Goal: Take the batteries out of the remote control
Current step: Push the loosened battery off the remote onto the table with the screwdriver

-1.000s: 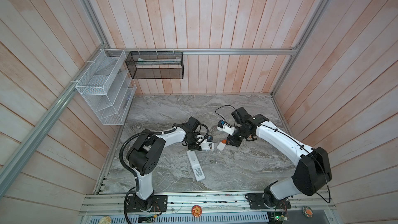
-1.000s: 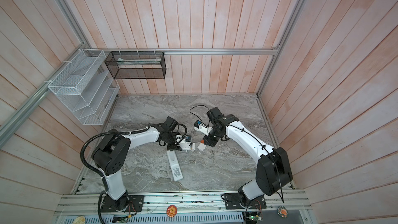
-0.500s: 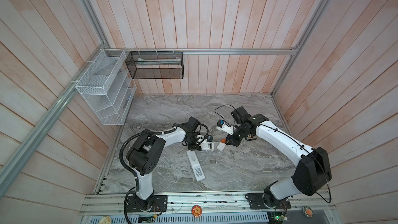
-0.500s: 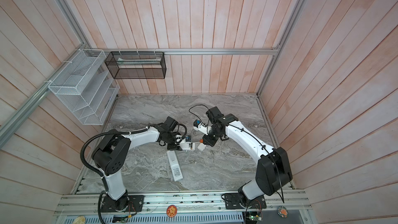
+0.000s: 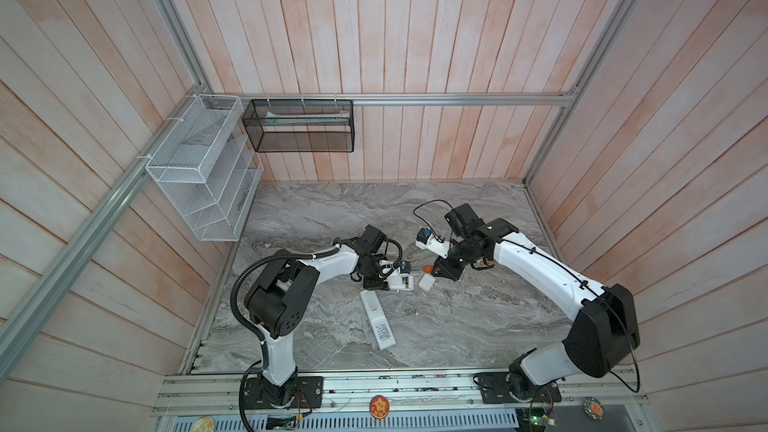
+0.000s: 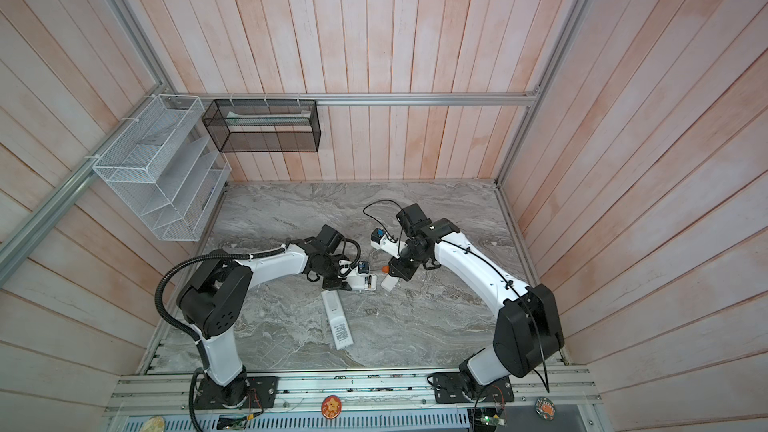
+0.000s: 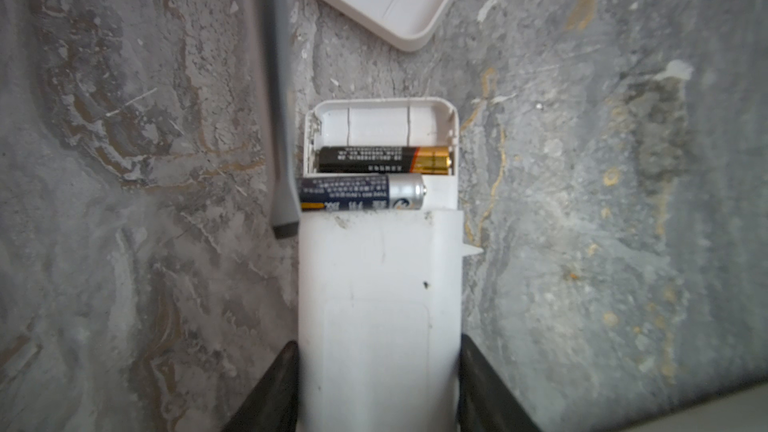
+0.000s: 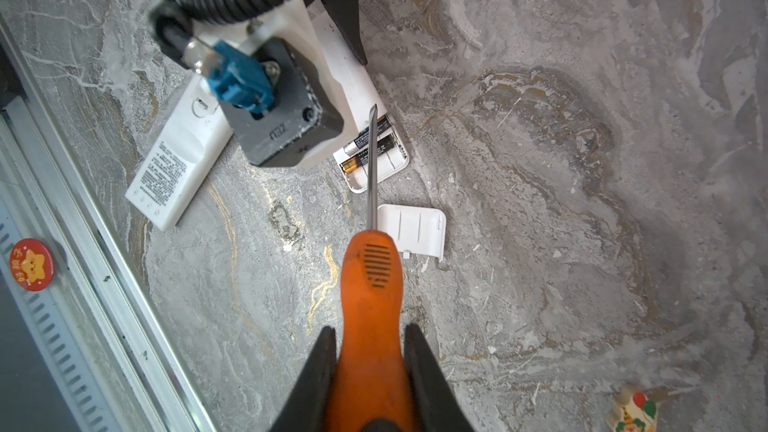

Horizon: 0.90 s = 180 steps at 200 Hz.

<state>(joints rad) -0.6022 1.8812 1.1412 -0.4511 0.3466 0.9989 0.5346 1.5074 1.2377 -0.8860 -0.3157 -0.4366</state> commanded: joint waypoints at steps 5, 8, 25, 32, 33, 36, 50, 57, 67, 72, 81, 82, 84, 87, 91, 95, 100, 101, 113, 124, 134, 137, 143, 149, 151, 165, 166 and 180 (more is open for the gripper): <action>-0.002 0.023 -0.016 -0.043 0.017 0.001 -0.35 | 0.010 0.014 -0.011 0.012 -0.024 0.012 -1.00; -0.002 0.023 -0.016 -0.043 0.018 0.001 -0.35 | 0.011 0.015 -0.011 0.012 -0.025 0.013 -1.00; -0.002 0.023 -0.016 -0.042 0.018 0.000 -0.36 | 0.012 0.018 -0.013 0.014 -0.025 0.017 -1.00; -0.002 0.022 -0.016 -0.043 0.019 0.000 -0.36 | 0.011 0.016 -0.013 0.013 -0.026 0.018 -1.00; -0.001 0.022 -0.016 -0.043 0.019 0.000 -0.36 | 0.011 0.015 -0.013 0.012 -0.026 0.018 -1.00; -0.001 0.022 -0.016 -0.042 0.019 0.001 -0.36 | 0.012 0.014 -0.014 0.011 -0.026 0.017 -1.00; -0.001 0.023 -0.016 -0.043 0.021 0.001 -0.36 | 0.011 0.000 -0.021 0.008 -0.016 0.020 -1.00; -0.001 0.024 -0.015 -0.044 0.022 0.000 -0.36 | 0.011 -0.010 -0.026 0.011 -0.009 0.023 -1.00; -0.001 0.025 -0.013 -0.046 0.025 0.000 -0.36 | 0.010 -0.026 -0.036 0.015 0.001 0.027 -1.00; -0.001 0.025 -0.012 -0.048 0.028 0.000 -0.36 | 0.009 -0.034 -0.040 0.016 0.004 0.031 -1.00; 0.001 0.026 -0.010 -0.052 0.031 -0.001 -0.37 | 0.006 -0.046 -0.049 0.019 0.010 0.035 -1.00; 0.001 0.025 -0.010 -0.052 0.032 0.000 -0.37 | 0.006 -0.047 -0.050 0.019 0.010 0.035 -1.00; 0.001 0.026 -0.009 -0.053 0.033 -0.001 -0.37 | 0.005 -0.049 -0.052 0.019 0.011 0.036 -1.00; 0.001 0.026 -0.009 -0.054 0.034 -0.001 -0.37 | 0.003 -0.053 -0.054 0.019 0.013 0.038 -1.00; 0.001 0.027 -0.008 -0.057 0.035 -0.001 -0.38 | 0.002 -0.056 -0.057 0.019 0.016 0.039 -1.00; 0.002 0.027 -0.006 -0.059 0.038 -0.001 -0.38 | 0.000 -0.060 -0.060 0.019 0.018 0.040 -1.00; 0.002 0.027 -0.004 -0.063 0.041 -0.001 -0.39 | -0.002 -0.063 -0.064 0.017 0.019 0.042 -1.00; 0.002 0.027 -0.004 -0.063 0.041 0.000 -0.39 | -0.003 -0.063 -0.064 0.017 0.019 0.042 -1.00; 0.005 0.027 0.001 -0.071 0.051 -0.001 -0.41 | -0.008 -0.068 -0.072 0.012 0.024 0.043 -1.00; 0.009 0.027 0.007 -0.082 0.064 -0.002 -0.43 | -0.010 -0.070 -0.076 0.006 0.024 0.044 -1.00; 0.012 0.028 0.011 -0.086 0.072 -0.005 -0.43 | -0.011 -0.075 -0.079 0.005 0.027 0.045 -1.00; 0.012 0.028 0.012 -0.088 0.074 -0.005 -0.43 | -0.012 -0.077 -0.081 0.006 0.027 0.045 -1.00; 0.012 0.029 0.012 -0.089 0.076 -0.007 -0.44 | -0.012 -0.079 -0.084 0.006 0.027 0.044 -1.00; 0.013 0.030 0.013 -0.092 0.078 -0.007 -0.44 | -0.012 -0.080 -0.084 0.005 0.027 0.045 -1.00; 0.013 0.030 0.014 -0.093 0.079 -0.006 -0.45 | -0.012 -0.081 -0.085 0.005 0.028 0.045 -1.00; 0.013 0.033 0.017 -0.102 0.087 -0.006 -0.45 | -0.012 -0.079 -0.087 0.002 0.027 0.046 -1.00; 0.014 0.033 0.017 -0.103 0.088 -0.006 -0.45 | -0.012 -0.080 -0.087 0.001 0.026 0.045 -1.00; 0.014 0.035 0.023 -0.109 0.099 -0.007 -0.46 | -0.012 -0.076 -0.089 -0.002 0.020 0.042 -1.00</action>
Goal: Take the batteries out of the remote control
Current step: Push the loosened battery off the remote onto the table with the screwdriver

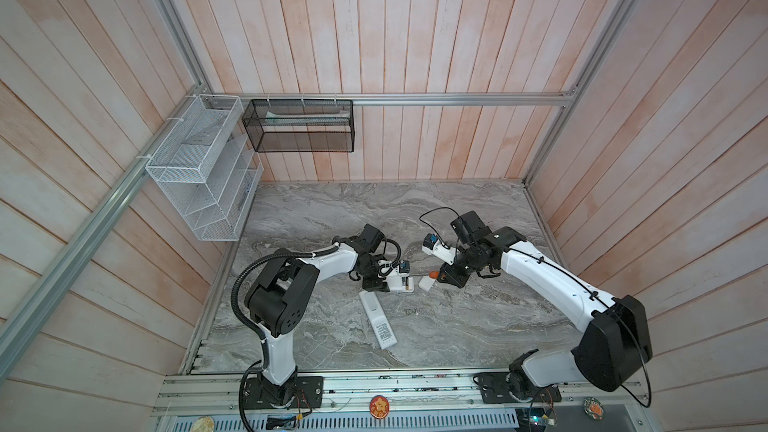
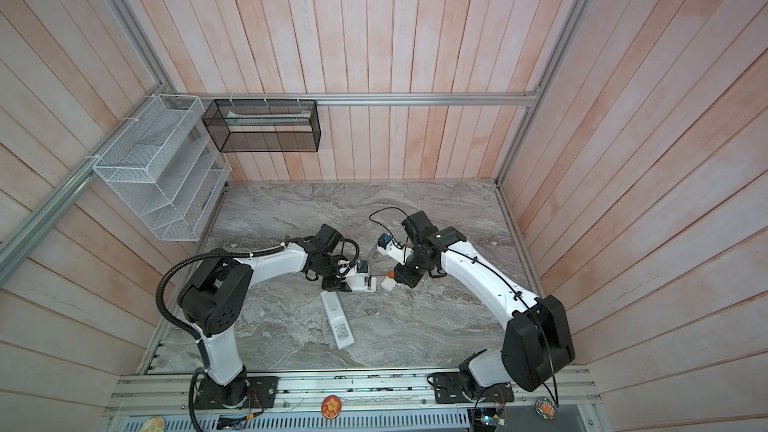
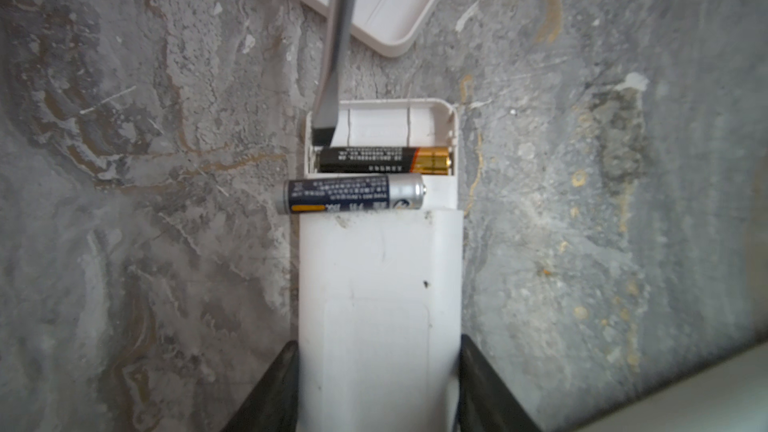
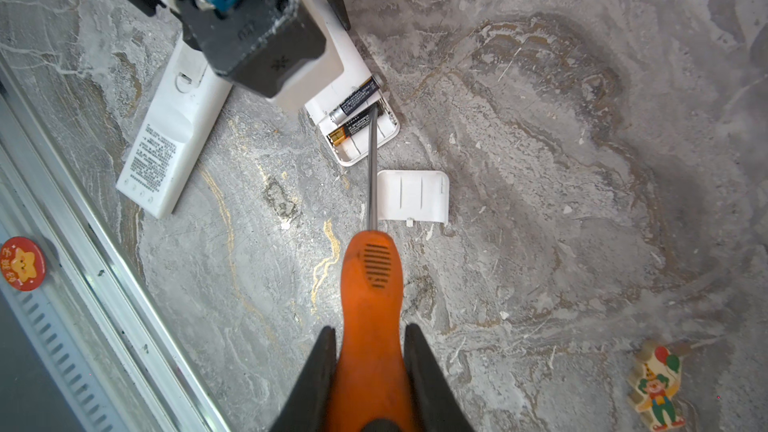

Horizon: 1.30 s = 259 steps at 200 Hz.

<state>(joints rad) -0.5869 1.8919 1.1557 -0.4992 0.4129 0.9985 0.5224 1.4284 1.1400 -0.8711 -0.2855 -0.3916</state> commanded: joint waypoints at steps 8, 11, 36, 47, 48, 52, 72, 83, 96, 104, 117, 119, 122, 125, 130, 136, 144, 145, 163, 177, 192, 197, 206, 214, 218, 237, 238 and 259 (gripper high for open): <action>0.003 0.027 0.015 -0.074 0.050 -0.007 -0.47 | -0.002 -0.009 -0.011 -0.013 -0.008 0.006 -1.00; 0.003 0.026 0.015 -0.075 0.052 -0.007 -0.47 | -0.003 -0.009 -0.011 -0.014 -0.010 0.006 -1.00; 0.004 0.026 0.016 -0.076 0.059 -0.007 -0.46 | 0.002 -0.002 -0.010 -0.004 -0.019 0.009 -1.00; 0.004 0.024 0.016 -0.078 0.061 -0.007 -0.47 | 0.003 0.002 -0.009 -0.002 -0.022 0.008 -1.00; 0.005 0.024 0.015 -0.078 0.061 -0.007 -0.47 | 0.003 0.003 -0.009 -0.002 -0.022 0.008 -1.00; 0.005 0.024 0.015 -0.078 0.062 -0.007 -0.47 | 0.002 0.004 -0.009 -0.002 -0.023 0.008 -1.00; 0.006 0.023 0.016 -0.078 0.064 -0.007 -0.47 | 0.006 0.013 -0.010 -0.003 -0.027 0.004 -1.00; 0.007 0.024 0.016 -0.079 0.065 -0.007 -0.47 | 0.008 0.014 -0.011 -0.003 -0.029 0.004 -1.00; 0.009 0.025 0.019 -0.080 0.070 -0.008 -0.47 | 0.010 0.010 -0.012 -0.003 -0.031 0.006 -1.00; 0.009 0.028 0.020 -0.083 0.072 -0.008 -0.47 | 0.012 0.007 -0.011 -0.004 -0.034 0.006 -1.00; 0.011 0.031 0.025 -0.087 0.072 -0.008 -0.47 | 0.020 -0.002 -0.010 -0.003 -0.044 0.007 -1.00; 0.011 0.031 0.024 -0.087 0.072 -0.009 -0.47 | 0.020 -0.003 -0.010 -0.003 -0.044 0.007 -1.00; 0.011 0.032 0.025 -0.087 0.072 -0.009 -0.47 | 0.022 -0.006 -0.010 -0.002 -0.046 0.008 -1.00; 0.011 0.033 0.027 -0.089 0.072 -0.008 -0.47 | 0.024 -0.008 -0.010 -0.003 -0.049 0.008 -1.00; 0.011 0.034 0.027 -0.089 0.072 -0.009 -0.47 | 0.028 -0.011 -0.011 -0.002 -0.054 0.008 -1.00; 0.010 0.035 0.028 -0.089 0.071 -0.009 -0.47 | 0.031 -0.014 -0.012 0.000 -0.058 0.011 -1.00; 0.010 0.036 0.028 -0.089 0.071 -0.009 -0.47 | 0.035 -0.016 -0.015 0.003 -0.063 0.014 -1.00; 0.010 0.035 0.028 -0.089 0.071 -0.009 -0.47 | 0.035 -0.017 -0.015 0.003 -0.064 0.014 -1.00; 0.011 0.036 0.028 -0.089 0.069 -0.009 -0.47 | 0.040 -0.016 -0.026 0.010 -0.071 0.020 -1.00; 0.011 0.034 0.026 -0.087 0.068 -0.009 -0.48 | 0.044 -0.012 -0.035 0.012 -0.074 0.022 -1.00; 0.011 0.033 0.024 -0.085 0.066 -0.009 -0.48 | 0.045 -0.007 -0.044 0.014 -0.071 0.023 -1.00; 0.011 0.032 0.023 -0.085 0.066 -0.009 -0.48 | 0.045 -0.006 -0.045 0.014 -0.070 0.024 -1.00; 0.011 0.032 0.023 -0.085 0.066 -0.009 -0.48 | 0.045 -0.007 -0.044 0.017 -0.062 0.025 -1.00; 0.011 0.033 0.023 -0.084 0.066 -0.009 -0.48 | 0.046 -0.011 -0.042 0.018 -0.058 0.028 -1.00; 0.011 0.033 0.023 -0.083 0.066 -0.009 -0.48 | 0.045 -0.013 -0.041 0.020 -0.057 0.029 -1.00; 0.011 0.036 0.023 -0.079 0.057 -0.009 -0.48 | 0.045 -0.021 -0.038 0.020 -0.054 0.029 -1.00; 0.011 0.035 0.024 -0.079 0.056 -0.010 -0.48 | 0.045 -0.021 -0.038 0.020 -0.053 0.029 -1.00; 0.011 0.038 0.019 -0.064 0.025 -0.016 -0.48 | 0.045 -0.021 -0.044 0.017 -0.042 0.031 -1.00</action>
<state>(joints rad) -0.5758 1.9053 1.1801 -0.5716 0.4843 0.9905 0.5735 1.4281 1.0962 -0.8375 -0.3557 -0.3656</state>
